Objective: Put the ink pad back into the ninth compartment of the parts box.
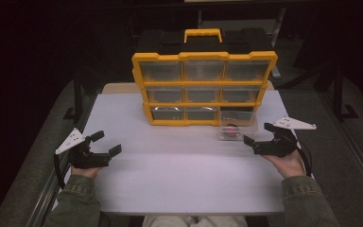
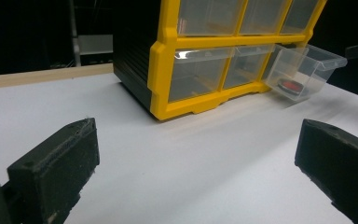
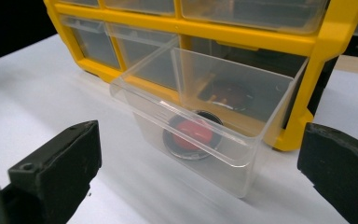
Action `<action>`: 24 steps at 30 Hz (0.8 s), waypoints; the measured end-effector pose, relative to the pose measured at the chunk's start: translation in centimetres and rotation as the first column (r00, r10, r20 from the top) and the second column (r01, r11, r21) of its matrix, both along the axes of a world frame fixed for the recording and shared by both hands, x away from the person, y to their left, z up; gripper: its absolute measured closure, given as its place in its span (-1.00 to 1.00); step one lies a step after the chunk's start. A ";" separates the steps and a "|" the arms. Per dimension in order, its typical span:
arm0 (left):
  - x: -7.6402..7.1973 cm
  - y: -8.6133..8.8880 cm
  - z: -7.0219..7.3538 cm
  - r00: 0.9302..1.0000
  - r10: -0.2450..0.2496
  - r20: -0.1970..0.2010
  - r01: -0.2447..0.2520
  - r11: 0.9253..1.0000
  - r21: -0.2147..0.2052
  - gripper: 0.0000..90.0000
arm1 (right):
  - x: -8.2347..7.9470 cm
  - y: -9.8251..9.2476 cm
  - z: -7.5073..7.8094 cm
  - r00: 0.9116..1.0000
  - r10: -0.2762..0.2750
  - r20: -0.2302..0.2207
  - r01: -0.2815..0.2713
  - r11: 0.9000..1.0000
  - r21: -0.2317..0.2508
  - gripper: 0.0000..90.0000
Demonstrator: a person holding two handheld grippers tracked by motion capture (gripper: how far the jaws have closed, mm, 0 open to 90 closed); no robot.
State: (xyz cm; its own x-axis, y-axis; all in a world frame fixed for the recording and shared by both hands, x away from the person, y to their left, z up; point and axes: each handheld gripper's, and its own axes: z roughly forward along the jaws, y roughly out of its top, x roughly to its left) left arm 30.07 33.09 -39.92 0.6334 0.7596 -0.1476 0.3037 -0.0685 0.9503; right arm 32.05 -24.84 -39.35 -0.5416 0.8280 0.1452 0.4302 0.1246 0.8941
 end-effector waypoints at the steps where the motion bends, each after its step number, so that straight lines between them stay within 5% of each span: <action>1: 0.0 0.0 0.0 1.000 0.001 0.000 -0.001 1.000 -0.001 -1.00 | -0.1 0.0 0.0 1.000 0.000 0.007 0.000 1.000 0.004 -1.00; 24: 0.1 0.1 -0.1 1.000 0.000 -0.007 0.000 1.000 -0.010 -1.00 | -2.5 -2.8 -2.0 0.989 -0.094 0.117 0.087 0.994 0.069 -1.00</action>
